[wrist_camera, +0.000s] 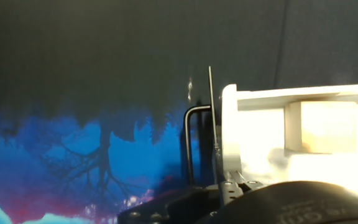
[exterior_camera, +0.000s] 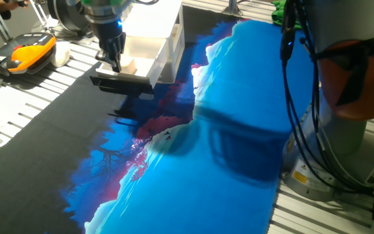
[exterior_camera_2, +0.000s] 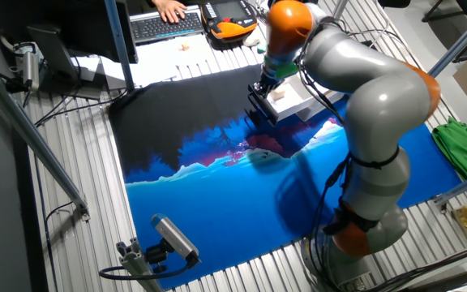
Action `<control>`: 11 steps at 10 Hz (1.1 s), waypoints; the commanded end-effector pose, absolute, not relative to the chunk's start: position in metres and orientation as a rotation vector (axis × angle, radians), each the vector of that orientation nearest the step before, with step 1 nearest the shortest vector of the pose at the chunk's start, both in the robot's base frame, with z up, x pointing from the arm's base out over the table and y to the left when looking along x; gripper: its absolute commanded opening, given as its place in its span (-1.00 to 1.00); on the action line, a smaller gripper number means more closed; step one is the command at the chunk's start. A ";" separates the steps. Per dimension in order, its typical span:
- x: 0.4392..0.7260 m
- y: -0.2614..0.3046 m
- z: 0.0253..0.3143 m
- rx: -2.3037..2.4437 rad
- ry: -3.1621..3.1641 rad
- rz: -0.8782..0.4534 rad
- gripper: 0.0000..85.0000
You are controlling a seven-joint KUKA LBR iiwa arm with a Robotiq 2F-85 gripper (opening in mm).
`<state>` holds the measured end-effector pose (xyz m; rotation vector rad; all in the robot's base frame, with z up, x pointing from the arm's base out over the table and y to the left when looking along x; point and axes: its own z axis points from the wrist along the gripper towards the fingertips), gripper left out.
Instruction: Grasp the handle and open the drawer
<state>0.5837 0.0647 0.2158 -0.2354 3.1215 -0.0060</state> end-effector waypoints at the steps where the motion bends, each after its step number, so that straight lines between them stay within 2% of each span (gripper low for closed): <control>1: 0.584 0.064 0.216 -0.239 3.125 -0.007 -1.00; 4: 0.584 0.064 0.216 -0.237 3.133 0.045 -1.00; 11: 0.584 0.064 0.216 -0.246 3.120 0.023 -1.00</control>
